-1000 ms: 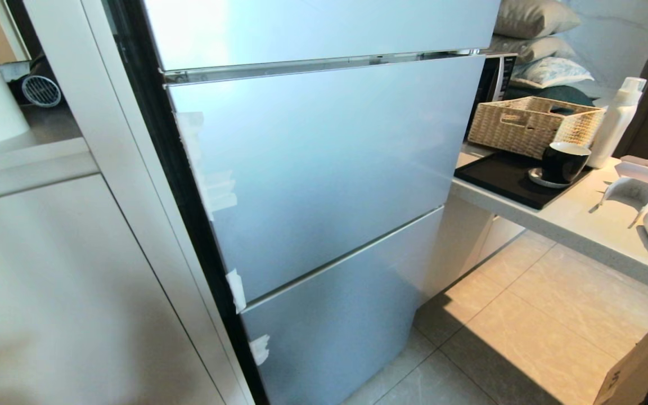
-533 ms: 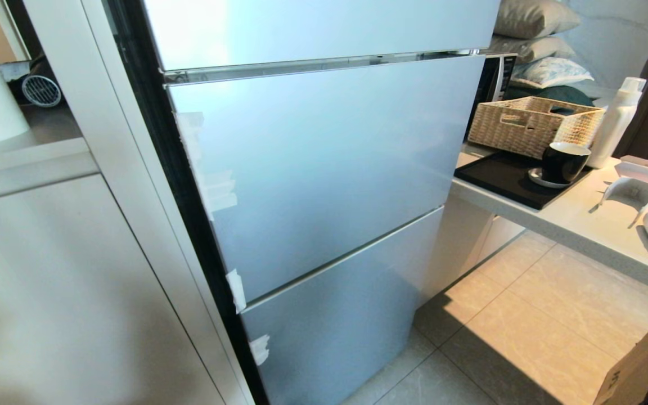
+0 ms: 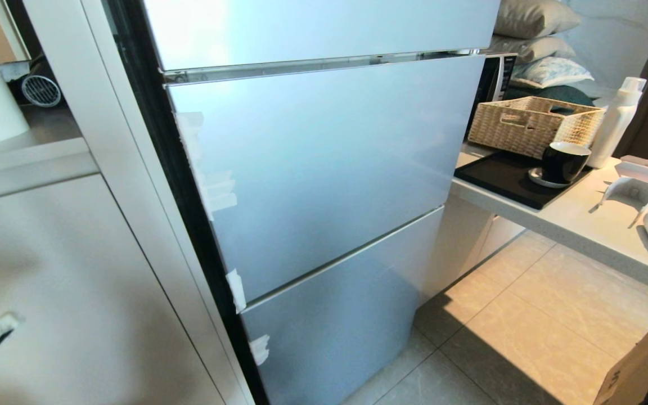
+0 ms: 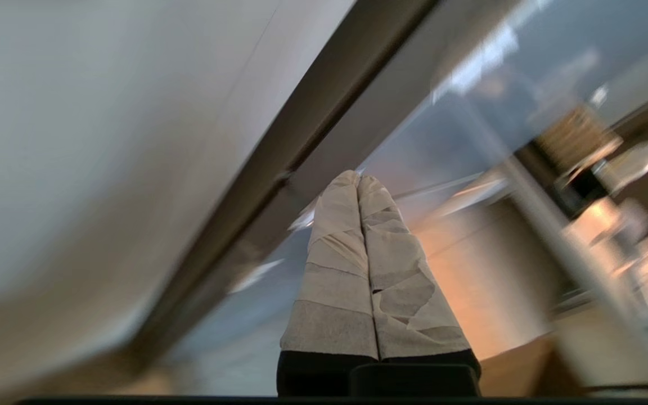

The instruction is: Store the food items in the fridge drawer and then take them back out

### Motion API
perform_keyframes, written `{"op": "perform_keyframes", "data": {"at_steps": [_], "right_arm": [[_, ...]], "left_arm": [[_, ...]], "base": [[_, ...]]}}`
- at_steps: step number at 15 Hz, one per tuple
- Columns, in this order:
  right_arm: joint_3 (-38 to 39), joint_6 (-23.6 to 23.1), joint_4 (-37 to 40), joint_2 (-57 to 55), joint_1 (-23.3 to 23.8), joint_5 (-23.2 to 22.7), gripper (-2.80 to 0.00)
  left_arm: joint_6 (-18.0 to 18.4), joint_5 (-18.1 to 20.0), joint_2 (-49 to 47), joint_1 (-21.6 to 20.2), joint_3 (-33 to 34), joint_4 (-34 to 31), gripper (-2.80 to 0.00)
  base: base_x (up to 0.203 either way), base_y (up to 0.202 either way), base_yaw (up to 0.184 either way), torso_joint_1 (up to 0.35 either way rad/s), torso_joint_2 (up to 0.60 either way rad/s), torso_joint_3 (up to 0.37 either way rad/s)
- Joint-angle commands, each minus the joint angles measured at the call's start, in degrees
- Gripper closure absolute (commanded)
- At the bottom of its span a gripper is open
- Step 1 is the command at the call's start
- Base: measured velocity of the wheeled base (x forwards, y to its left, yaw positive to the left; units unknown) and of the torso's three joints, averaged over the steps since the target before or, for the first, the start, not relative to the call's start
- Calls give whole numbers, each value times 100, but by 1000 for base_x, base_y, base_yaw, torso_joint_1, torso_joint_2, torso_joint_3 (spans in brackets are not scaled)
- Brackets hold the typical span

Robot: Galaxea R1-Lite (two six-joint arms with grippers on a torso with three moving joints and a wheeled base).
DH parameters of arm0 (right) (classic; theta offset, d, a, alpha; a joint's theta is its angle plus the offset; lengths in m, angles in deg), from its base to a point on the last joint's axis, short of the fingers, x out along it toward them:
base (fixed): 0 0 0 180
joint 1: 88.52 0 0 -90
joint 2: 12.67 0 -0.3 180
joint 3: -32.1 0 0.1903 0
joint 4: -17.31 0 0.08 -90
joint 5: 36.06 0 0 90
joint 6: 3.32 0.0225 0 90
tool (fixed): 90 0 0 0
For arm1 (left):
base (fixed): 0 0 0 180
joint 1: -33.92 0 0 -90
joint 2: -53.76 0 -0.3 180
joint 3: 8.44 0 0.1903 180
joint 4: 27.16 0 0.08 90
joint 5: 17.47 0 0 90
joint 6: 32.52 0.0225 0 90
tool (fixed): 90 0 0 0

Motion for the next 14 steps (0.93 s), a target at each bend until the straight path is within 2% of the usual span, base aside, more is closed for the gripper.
{"op": "perform_keyframes", "data": {"at_steps": [1, 4, 6, 14], "right_arm": [[1, -3, 4, -7, -1, 2, 0], [1, 6, -1, -7, -1, 2, 0], [1, 11, -1, -7, -1, 2, 0], [1, 6, -1, -7, -1, 2, 0]], "left_arm": [[-558, 22, -1943, 32, -93, 1148, 0], [-939, 43, -3152, 57, -276, 2540, 0], [-1098, 46, -3552, 63, -471, 2993, 0], [-1195, 21, -3608, 55, -572, 3041, 0]], "base": [[0, 0, 0, 0, 0, 0], [0, 0, 0, 0, 0, 0], [0, 0, 0, 0, 0, 0], [0, 0, 0, 0, 0, 0]]}}
